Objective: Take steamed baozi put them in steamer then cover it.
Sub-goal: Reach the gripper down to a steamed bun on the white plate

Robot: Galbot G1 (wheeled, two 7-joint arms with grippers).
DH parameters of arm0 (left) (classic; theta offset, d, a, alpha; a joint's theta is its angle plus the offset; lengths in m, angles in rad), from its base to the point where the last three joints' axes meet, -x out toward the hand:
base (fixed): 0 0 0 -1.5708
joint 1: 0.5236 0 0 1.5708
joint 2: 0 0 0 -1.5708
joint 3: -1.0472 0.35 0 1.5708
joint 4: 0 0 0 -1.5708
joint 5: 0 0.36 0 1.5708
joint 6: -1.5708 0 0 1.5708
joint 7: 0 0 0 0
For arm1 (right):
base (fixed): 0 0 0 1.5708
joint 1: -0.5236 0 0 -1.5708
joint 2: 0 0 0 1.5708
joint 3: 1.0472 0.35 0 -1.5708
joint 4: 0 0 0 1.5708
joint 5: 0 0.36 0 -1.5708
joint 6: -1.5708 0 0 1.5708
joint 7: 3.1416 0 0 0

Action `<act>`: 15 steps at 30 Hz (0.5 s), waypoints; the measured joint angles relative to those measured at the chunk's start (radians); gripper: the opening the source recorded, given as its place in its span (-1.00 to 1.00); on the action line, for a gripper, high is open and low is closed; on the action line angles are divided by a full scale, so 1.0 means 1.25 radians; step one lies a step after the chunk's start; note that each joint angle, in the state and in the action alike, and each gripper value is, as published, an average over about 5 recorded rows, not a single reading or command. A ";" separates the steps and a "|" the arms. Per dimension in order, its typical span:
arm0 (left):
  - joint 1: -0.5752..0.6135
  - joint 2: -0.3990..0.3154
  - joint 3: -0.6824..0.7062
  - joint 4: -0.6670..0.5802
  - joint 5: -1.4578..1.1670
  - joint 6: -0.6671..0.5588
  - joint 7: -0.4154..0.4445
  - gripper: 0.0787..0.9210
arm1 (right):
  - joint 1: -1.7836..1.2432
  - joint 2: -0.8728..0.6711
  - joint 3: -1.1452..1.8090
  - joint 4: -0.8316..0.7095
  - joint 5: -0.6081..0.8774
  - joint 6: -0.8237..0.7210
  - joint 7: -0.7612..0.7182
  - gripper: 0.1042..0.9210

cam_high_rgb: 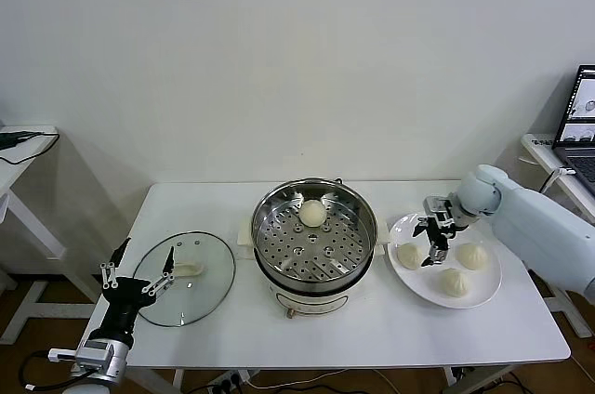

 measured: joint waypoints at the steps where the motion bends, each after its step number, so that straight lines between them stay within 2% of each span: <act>1: -0.001 0.000 0.000 0.000 0.000 0.000 0.000 0.77 | -0.002 0.004 0.001 -0.004 -0.002 0.000 0.001 0.76; 15: -0.007 0.000 0.001 0.010 0.000 0.000 0.000 0.77 | -0.018 0.030 0.012 -0.026 -0.029 0.000 -0.002 0.76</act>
